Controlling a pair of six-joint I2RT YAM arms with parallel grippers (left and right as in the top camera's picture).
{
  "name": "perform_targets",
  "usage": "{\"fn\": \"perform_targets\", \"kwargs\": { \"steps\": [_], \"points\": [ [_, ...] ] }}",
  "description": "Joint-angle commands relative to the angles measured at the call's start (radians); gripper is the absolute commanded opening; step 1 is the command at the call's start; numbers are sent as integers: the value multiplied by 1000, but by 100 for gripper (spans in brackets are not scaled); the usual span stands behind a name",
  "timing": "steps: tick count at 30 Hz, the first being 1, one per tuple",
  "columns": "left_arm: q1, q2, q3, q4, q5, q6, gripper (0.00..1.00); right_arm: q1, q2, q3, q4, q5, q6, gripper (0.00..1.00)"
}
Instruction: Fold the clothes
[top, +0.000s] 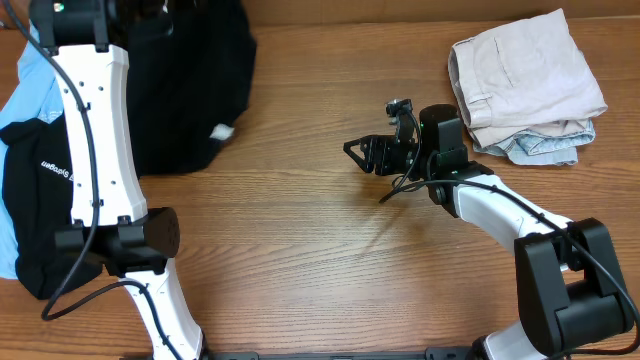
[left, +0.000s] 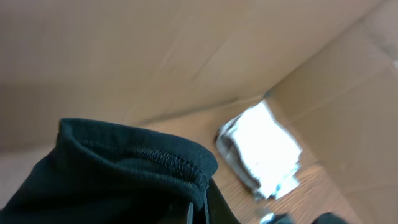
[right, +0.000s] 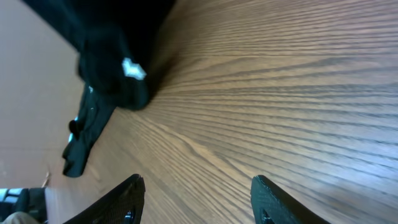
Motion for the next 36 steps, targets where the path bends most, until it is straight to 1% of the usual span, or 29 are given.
{"fn": "perform_targets", "kwargs": {
  "steps": [1,7,12,15,20,23,29,36],
  "points": [
    [-30,-12,97,66,149,-103,4,8,1,16,30,-53,3,59],
    [-61,-12,208,222,237,-231,4,23,1,16,84,-50,5,59],
    [-66,-12,290,264,257,-299,4,23,1,16,109,-44,5,59],
    [-67,-12,317,289,258,-338,4,23,1,16,104,27,35,59],
    [-71,-12,328,371,292,-416,4,23,1,16,110,114,36,59],
    [-71,-12,328,411,310,-456,4,23,1,16,108,148,35,63],
    [-73,-12,328,441,329,-497,4,27,1,16,100,186,35,66],
    [-73,-12,328,442,336,-499,4,67,1,16,126,161,35,67]
  ]
}}
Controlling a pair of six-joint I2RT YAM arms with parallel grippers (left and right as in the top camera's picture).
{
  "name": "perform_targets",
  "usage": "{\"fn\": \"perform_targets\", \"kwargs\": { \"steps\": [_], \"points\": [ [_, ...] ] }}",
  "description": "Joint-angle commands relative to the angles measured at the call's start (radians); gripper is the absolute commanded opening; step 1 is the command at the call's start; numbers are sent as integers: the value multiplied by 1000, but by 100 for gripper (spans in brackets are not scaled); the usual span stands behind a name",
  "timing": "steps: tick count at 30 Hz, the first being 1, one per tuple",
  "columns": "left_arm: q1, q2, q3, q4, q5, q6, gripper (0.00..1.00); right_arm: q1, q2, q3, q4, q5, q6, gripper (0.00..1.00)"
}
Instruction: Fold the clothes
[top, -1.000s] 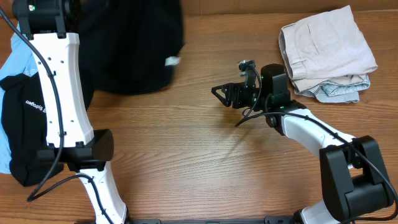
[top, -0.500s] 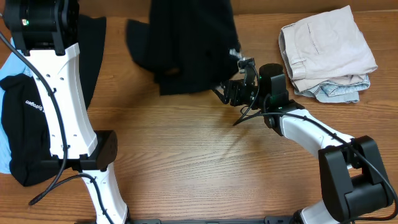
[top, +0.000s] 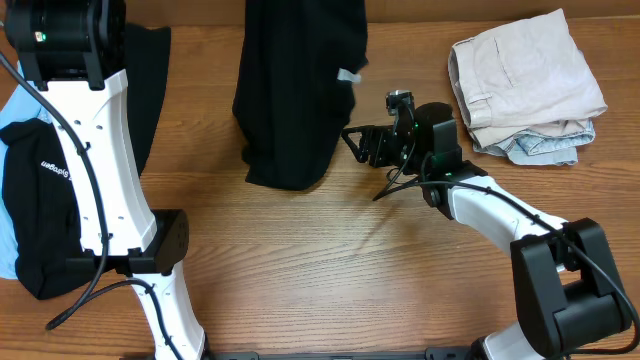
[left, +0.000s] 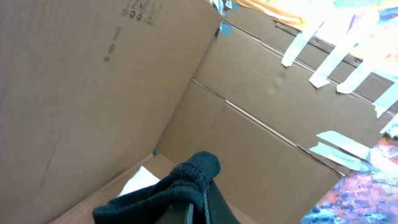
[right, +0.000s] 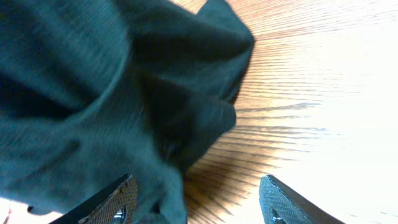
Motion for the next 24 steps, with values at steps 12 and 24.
{"fn": "perform_targets", "kwargs": {
  "steps": [12,24],
  "points": [
    [-7,-12,23,11,24,-26,4,61,0,16,72,5,4,67],
    [-7,-12,23,124,96,-125,4,62,0,16,93,38,4,67]
  ]
}}
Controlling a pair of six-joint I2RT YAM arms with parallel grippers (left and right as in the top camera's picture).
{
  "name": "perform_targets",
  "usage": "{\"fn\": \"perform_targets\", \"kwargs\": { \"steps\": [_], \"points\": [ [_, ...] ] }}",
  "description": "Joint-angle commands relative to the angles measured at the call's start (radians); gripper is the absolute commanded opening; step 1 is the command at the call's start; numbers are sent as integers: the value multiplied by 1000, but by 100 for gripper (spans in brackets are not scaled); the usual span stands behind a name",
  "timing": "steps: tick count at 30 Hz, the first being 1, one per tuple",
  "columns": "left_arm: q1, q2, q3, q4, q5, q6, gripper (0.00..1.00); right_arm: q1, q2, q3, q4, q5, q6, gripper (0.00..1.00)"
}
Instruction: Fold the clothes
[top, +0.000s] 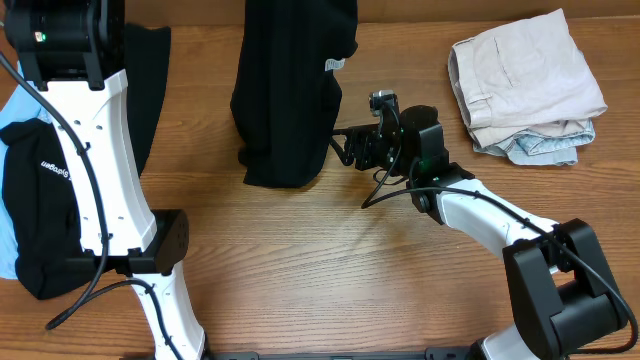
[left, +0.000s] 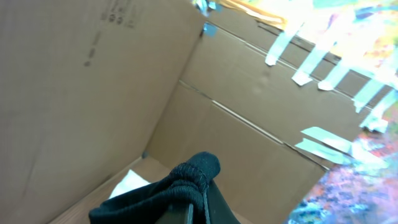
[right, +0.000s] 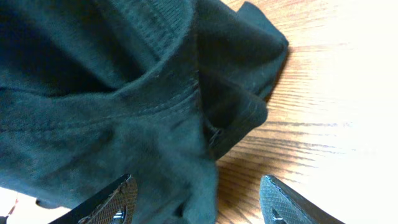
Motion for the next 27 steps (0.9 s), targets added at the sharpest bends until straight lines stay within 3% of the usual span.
{"fn": "perform_targets", "kwargs": {
  "steps": [1,9,15,21,27],
  "points": [
    [-7,-12,23,31,47,-56,4,2,0,16,26,18,5,67],
    [-7,-12,23,50,63,-96,4,27,0,16,161,56,5,65],
    [-7,-12,23,109,88,-138,4,32,0,16,182,100,6,45],
    [-7,-12,23,119,89,-144,4,32,0,16,189,89,52,13],
    [-4,-12,23,119,88,-145,4,32,0,16,208,47,50,8]
  ]
}}
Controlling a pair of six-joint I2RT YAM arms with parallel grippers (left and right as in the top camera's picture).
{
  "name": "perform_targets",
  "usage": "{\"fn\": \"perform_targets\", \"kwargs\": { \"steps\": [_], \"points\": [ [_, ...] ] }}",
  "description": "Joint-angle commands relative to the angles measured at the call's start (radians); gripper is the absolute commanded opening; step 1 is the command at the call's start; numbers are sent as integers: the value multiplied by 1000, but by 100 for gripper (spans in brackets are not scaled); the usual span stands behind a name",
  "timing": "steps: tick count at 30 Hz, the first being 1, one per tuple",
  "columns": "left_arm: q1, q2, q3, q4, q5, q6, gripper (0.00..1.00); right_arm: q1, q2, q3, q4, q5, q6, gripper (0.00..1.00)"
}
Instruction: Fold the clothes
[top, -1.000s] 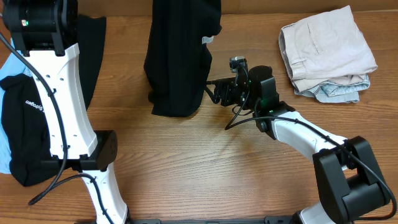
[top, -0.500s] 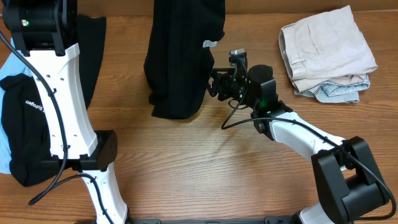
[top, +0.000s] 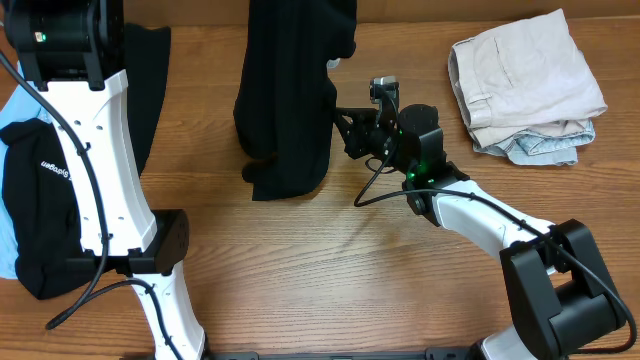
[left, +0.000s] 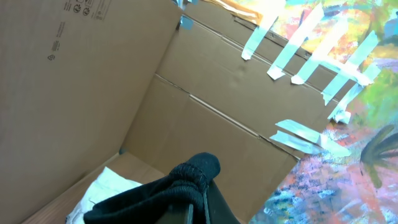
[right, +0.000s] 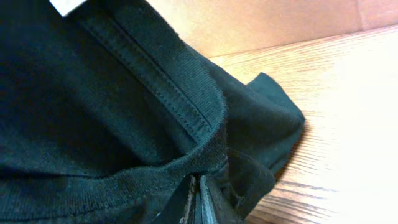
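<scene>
A black garment (top: 290, 90) hangs from above the top edge of the overhead view, its lower end resting on the table. My left gripper (left: 200, 200) is shut on a rolled hem of this black garment (left: 180, 183), held high; in the overhead view the gripper itself is out of frame. My right gripper (top: 345, 132) is at the garment's right edge, shut on its ribbed collar (right: 186, 118), with the jaws pressed together (right: 198, 198) under the cloth.
A folded beige and denim stack (top: 525, 85) lies at the back right. More black and light blue clothes (top: 30, 200) lie at the left, behind the left arm's white links (top: 95, 150). Cardboard walls (left: 93, 93) surround the table.
My right gripper was open beside the hanging garment; now it is shut on the collar. The garment's lower end has shifted a little on the table.
First the black garment lay bunched at the back left with my left gripper shut on it and my right gripper open over bare wood. Then the garment hung mid-table from the raised left gripper. The open right gripper had come up to it, and now holds its collar.
</scene>
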Motion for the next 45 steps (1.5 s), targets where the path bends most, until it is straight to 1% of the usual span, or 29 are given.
{"fn": "perform_targets", "kwargs": {
  "steps": [1,2,4,5,6,8,9,11,17,23,25,27,32,34,38,45],
  "points": [
    [-2,-12,23,11,8,-13,4,3,0,14,1,-19,5,11],
    [-2,-12,23,11,7,-13,4,3,0,14,-6,-15,4,22],
    [-2,-12,23,24,6,-23,4,3,0,14,-22,-3,1,38],
    [-1,-12,23,43,7,-38,4,3,0,14,-31,0,1,48],
    [-1,-12,23,64,6,-52,4,3,0,14,-37,0,1,54],
    [-1,-12,23,113,2,-79,4,3,0,14,-43,-2,1,59],
    [-1,-12,23,142,-1,-95,4,3,0,14,-43,-5,2,61],
    [-1,-12,23,174,-13,-117,4,5,0,14,-43,-26,2,61],
    [-1,-12,23,177,-48,-127,4,21,2,14,-44,-46,1,62],
    [10,-12,23,320,-98,-226,4,33,26,14,-47,-59,2,62],
    [26,-12,23,378,-126,-275,4,40,37,14,-42,-85,2,61],
    [37,-12,23,384,-140,-282,4,40,38,14,-42,-116,2,59],
    [60,-12,20,380,-142,-282,4,40,38,14,-38,-212,3,47],
    [64,-12,20,381,-143,-282,4,40,38,14,-37,-241,6,45],
    [65,-12,20,380,-142,-282,4,43,38,14,-25,-290,6,45],
    [65,-12,20,380,-139,-282,4,85,38,14,19,-302,5,51]
  ]
}}
